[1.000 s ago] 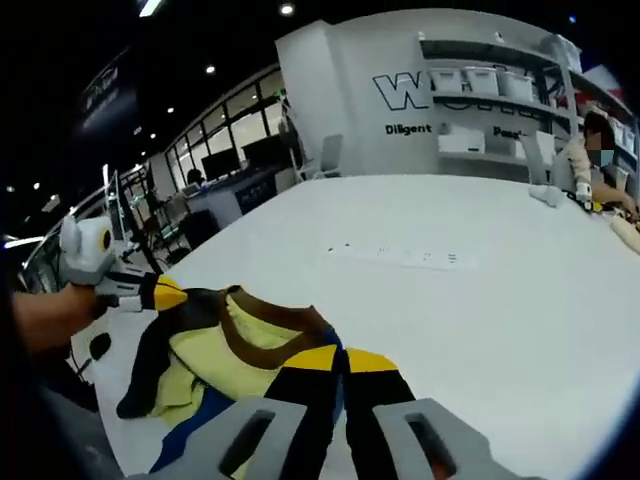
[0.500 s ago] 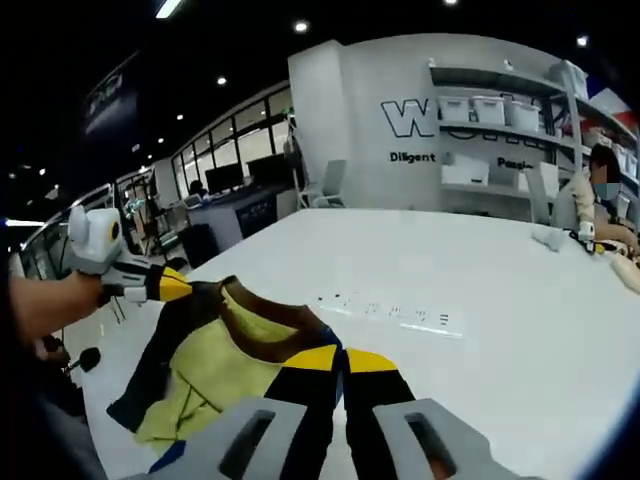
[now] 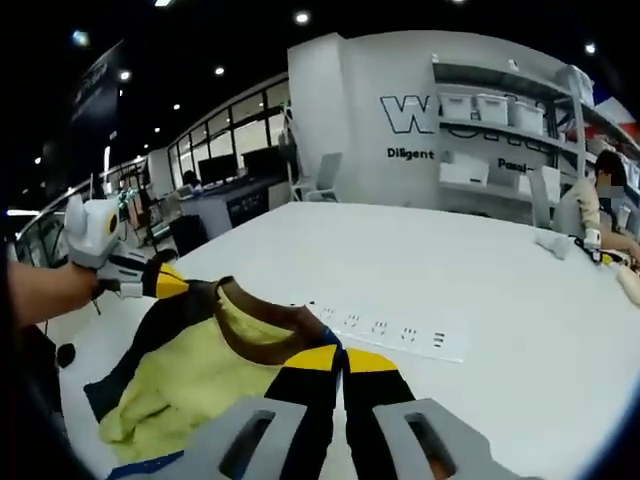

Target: Fold the garment on the visible template until the final outline fits inside the template.

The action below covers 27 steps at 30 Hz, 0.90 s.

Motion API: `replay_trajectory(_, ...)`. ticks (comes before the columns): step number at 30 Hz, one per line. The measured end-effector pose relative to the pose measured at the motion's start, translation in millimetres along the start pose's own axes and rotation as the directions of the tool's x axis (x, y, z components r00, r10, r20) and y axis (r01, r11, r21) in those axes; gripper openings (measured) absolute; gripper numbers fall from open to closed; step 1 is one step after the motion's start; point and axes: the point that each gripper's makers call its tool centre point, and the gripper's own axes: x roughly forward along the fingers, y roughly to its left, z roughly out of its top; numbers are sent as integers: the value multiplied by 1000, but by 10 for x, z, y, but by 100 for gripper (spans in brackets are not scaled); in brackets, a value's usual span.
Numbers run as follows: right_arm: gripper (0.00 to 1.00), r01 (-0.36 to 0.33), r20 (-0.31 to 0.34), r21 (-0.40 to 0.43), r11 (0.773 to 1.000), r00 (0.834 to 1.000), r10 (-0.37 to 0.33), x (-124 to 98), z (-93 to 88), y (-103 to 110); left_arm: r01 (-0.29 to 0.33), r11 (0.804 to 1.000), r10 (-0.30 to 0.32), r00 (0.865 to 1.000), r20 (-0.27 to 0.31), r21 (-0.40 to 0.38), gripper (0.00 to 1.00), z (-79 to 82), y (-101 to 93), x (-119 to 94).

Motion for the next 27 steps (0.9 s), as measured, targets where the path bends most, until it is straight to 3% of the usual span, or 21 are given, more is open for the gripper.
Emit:
replay_trajectory(12, 0, 59, -81, -187, 981, 994, -75, 431, -298, -125, -56, 997, 60, 994, -87, 46, 0, -283, 61, 300)
replay_trajectory(20, 0, 60, -117, -248, 967, 989, -91, 614, -468, -141, -92, 990, 106, 984, -140, 104, 0, -483, 122, 443)
replay_trajectory(27, 0, 52, -189, -316, 947, 975, -116, 710, -755, -165, -83, 986, 109, 979, -174, 146, 0, -629, 72, 508)
